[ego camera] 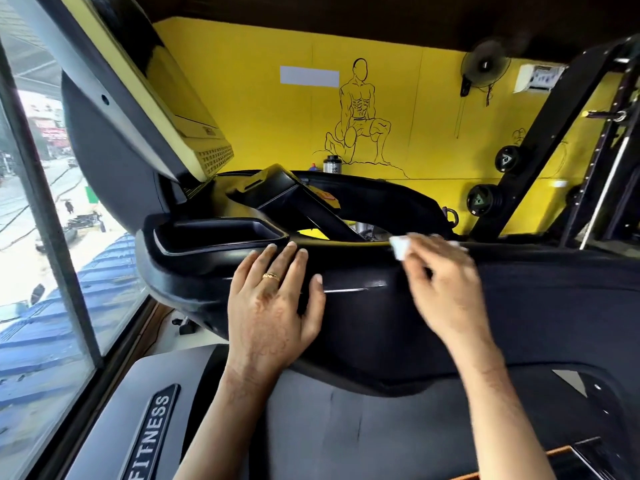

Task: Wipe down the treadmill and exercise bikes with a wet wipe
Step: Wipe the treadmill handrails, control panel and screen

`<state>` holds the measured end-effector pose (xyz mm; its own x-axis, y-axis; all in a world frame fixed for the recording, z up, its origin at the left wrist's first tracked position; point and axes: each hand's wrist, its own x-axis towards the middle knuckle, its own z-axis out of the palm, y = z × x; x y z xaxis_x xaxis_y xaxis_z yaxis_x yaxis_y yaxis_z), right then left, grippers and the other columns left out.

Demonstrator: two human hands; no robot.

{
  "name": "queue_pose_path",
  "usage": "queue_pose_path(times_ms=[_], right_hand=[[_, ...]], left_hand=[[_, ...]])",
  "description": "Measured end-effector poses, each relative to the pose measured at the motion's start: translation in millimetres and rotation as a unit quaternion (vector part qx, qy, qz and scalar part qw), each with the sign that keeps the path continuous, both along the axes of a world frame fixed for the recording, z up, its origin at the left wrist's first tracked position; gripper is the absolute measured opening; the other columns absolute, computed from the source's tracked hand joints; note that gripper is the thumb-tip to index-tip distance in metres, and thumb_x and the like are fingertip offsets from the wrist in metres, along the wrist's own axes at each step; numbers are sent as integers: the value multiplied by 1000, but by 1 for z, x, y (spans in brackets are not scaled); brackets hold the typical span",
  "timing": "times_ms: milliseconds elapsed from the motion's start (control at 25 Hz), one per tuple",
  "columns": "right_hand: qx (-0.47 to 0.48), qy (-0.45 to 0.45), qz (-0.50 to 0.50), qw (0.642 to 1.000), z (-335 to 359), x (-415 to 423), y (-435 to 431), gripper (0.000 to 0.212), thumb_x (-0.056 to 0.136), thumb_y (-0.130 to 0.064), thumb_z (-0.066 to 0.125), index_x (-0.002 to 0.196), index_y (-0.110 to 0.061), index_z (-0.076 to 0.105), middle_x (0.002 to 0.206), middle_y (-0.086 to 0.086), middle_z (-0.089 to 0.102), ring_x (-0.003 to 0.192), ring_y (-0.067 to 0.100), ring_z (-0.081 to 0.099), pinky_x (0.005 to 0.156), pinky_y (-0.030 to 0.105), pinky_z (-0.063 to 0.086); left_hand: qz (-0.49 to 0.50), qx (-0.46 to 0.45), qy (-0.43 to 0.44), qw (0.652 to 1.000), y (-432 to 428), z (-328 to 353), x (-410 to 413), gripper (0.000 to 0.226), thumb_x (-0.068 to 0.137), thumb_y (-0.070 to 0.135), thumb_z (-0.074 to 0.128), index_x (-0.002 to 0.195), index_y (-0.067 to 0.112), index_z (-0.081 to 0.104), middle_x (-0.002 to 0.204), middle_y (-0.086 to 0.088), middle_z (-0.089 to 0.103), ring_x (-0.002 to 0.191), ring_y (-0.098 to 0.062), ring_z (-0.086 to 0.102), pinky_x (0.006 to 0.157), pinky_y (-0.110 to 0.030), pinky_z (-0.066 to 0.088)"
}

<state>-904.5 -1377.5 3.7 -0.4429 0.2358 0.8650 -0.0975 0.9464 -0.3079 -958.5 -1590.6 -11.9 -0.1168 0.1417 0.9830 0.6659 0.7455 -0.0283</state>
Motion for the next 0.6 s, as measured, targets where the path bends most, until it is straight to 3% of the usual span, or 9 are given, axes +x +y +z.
queue_pose_path(times_ms=[120, 240, 320, 520, 600], right_hand=[[-46, 5, -107, 993, -3, 8, 30, 38, 89, -26, 37, 98, -12, 71, 106, 8, 70, 102, 34, 63, 91, 52, 44], [32, -23, 32, 999, 3, 6, -5, 28, 91, -20, 42, 98, -17, 69, 105, -3, 68, 103, 23, 59, 98, 43, 40], [31, -28, 82, 996, 9, 11, 13, 31, 92, -25, 41, 101, -18, 70, 107, -6, 69, 105, 18, 58, 102, 37, 38], [-183, -48, -101, 977, 9, 32, 139, 39, 81, -28, 37, 87, -21, 75, 97, 3, 73, 96, 30, 63, 92, 42, 46], [-124, -55, -116, 984, 11, 22, 111, 40, 85, -31, 34, 85, -25, 73, 91, 3, 72, 92, 31, 63, 88, 41, 44]], left_hand=[[6, -20, -7, 1000, 24, 5, 4, 36, 87, 28, 52, 101, 2, 72, 106, -13, 71, 102, -32, 66, 93, -44, 48], [-2, -33, -18, 999, 62, 9, 10, 37, 88, 29, 50, 101, 1, 71, 106, -14, 70, 100, -31, 66, 93, -42, 46], [-15, -55, -25, 998, 87, 11, 15, 37, 88, 29, 50, 102, 2, 71, 107, -14, 70, 101, -31, 66, 93, -42, 47], [-12, -82, -27, 996, 125, 7, 23, 39, 88, 30, 48, 105, 3, 71, 109, -13, 70, 103, -30, 66, 96, -44, 46], [-4, -74, -26, 997, 132, 7, 24, 38, 89, 30, 48, 105, 4, 71, 109, -13, 70, 103, -30, 66, 96, -44, 46]])
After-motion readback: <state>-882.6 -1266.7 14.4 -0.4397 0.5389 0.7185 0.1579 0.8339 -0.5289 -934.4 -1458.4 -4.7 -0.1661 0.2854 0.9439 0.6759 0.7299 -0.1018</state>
